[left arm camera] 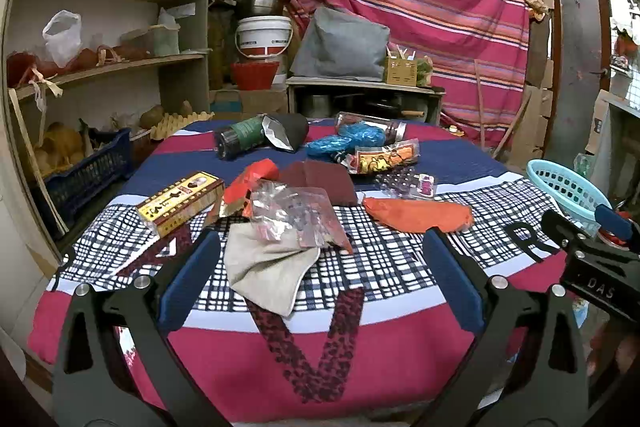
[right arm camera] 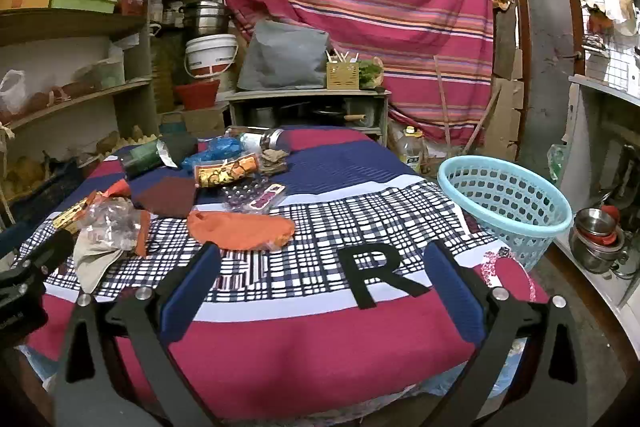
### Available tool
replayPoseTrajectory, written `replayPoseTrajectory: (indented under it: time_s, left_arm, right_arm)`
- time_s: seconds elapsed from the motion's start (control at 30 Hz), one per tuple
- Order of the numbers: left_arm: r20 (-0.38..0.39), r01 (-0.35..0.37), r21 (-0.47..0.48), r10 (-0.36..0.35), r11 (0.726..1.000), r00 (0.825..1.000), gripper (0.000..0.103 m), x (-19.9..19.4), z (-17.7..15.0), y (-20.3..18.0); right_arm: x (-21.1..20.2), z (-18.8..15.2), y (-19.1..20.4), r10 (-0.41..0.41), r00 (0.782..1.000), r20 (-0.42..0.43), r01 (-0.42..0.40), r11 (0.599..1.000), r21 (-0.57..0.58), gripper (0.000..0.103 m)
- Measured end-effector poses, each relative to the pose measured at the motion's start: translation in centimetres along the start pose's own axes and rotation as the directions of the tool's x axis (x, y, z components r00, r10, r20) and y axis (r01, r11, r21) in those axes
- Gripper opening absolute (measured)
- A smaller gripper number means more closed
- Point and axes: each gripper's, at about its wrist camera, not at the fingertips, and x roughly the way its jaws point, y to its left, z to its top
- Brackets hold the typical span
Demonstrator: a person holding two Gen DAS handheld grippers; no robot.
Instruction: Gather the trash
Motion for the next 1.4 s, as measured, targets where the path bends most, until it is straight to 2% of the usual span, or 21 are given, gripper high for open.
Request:
replayPoseTrajectory:
  time_s: [0.37, 0.53, 0.63, 0.73, 0.83, 0.9, 0.97, 1.07, 1.23, 1.4]
  left_arm:
    - [-0.012, -0.031, 0.037, 0.032, 0.999, 0.999, 0.098, 3.7, 1.8, 1.0]
    - [-0.065, -0.045, 0.029, 0.047, 0.999, 0.997, 0.098, 6.4, 2.3, 1.8]
    - [-0.090, -0.028, -0.003, 0.028, 1.000, 0.996, 0.098, 7.8, 2.3, 2.6]
    - [-0.107, -0.035, 0.008, 0.035, 0.999, 0.994, 0.097, 8.9, 2.2, 2.9]
    - [-0.143, -0.013, 0.007, 0.014, 1.000, 0.990, 0.091, 10.1, 2.0, 2.9]
    - [-0.166, 0.002, 0.009, -0.001, 1.000, 0.986, 0.079, 10.7, 1.8, 2.9]
    - [-0.188, 0.024, 0.011, -0.022, 1.000, 0.982, 0.063, 11.2, 1.6, 2.7]
    - [-0.186, 0.036, 0.020, -0.031, 0.999, 0.982, 0.052, 11.0, 1.5, 2.4]
    - [-0.167, 0.055, 0.022, -0.050, 0.998, 0.985, 0.045, 10.1, 2.0, 2.0]
    - [-0.109, 0.060, 0.014, -0.058, 0.998, 0.992, 0.045, 8.4, 3.8, 2.1]
  right_arm:
    - [2.3, 1.1, 0.3, 0.043, 0.999, 0.010, -0.043, 0.999, -0.022, 0.099]
    - [4.0, 1.9, 0.9, 0.023, 1.000, -0.002, -0.023, 0.998, -0.057, 0.099]
    - [5.5, 2.5, 1.3, -0.050, 0.998, -0.025, 0.048, 0.995, -0.085, 0.099]
    - [6.6, 2.6, 1.1, -0.030, 0.999, -0.042, 0.027, 0.997, -0.068, 0.099]
    - [7.9, 2.7, 0.6, -0.003, 0.997, -0.077, 0.001, 1.000, -0.031, 0.099]
    - [8.5, 2.6, 0.4, -0.006, 0.996, -0.088, 0.004, 1.000, -0.022, 0.099]
    - [9.0, 2.4, 0.2, -0.008, 0.995, -0.100, 0.006, 1.000, -0.023, 0.099]
    - [9.7, 2.2, 0.3, -0.003, 0.993, -0.118, 0.000, 1.000, -0.029, 0.099]
    - [10.8, 1.7, 1.1, 0.022, 0.987, -0.162, -0.031, 0.998, -0.053, 0.099]
    - [12.5, 2.1, 2.7, 0.038, 0.980, -0.196, -0.059, 0.993, -0.099, 0.098]
